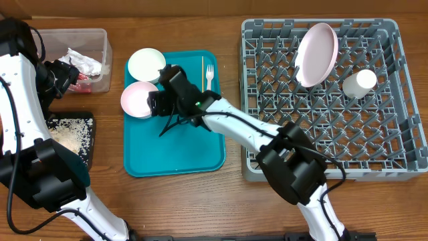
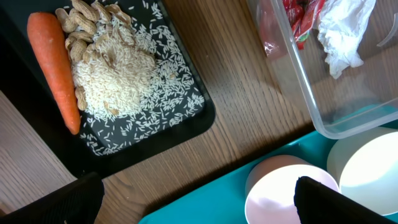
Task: Sort waste into correct bins and load items into the dishwasher rack
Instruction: 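Return the right gripper to the pink bowl and grip its rim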
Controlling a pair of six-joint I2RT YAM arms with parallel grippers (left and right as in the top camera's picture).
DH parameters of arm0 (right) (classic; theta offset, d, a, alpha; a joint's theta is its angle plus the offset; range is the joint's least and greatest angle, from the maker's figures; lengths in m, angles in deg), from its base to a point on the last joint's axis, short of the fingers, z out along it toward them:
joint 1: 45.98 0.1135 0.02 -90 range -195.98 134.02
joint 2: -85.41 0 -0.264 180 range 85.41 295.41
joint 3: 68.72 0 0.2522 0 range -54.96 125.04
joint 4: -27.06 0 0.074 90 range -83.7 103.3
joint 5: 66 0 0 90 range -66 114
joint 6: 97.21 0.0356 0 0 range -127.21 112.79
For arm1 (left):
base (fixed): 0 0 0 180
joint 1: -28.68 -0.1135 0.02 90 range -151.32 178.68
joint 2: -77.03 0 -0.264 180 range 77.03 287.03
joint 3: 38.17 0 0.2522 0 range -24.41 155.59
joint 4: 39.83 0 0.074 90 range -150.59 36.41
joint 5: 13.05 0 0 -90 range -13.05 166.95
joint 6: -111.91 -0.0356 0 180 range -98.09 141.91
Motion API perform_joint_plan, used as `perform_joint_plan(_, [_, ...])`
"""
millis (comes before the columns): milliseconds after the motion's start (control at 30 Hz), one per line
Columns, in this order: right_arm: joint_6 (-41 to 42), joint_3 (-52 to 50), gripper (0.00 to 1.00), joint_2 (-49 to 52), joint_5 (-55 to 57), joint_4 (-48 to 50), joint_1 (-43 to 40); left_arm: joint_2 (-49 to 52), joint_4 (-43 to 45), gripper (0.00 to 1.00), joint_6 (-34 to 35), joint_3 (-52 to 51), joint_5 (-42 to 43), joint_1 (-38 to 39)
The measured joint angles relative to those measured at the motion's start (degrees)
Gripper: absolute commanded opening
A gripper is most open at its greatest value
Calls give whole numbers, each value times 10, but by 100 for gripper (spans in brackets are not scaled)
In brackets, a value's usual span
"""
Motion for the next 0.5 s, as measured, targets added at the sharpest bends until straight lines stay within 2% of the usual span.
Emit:
perform_joint_plan(167, [0,0,76,30,10,14,10,0,0,100,0,0,0,0])
perform_joint_plan(333, [2,0,61,42,21,25,10,0,0,100,0,0,0,0])
perform_joint_plan(500, [2,0,56,42,48,19,10,0,0,100,0,0,0,0])
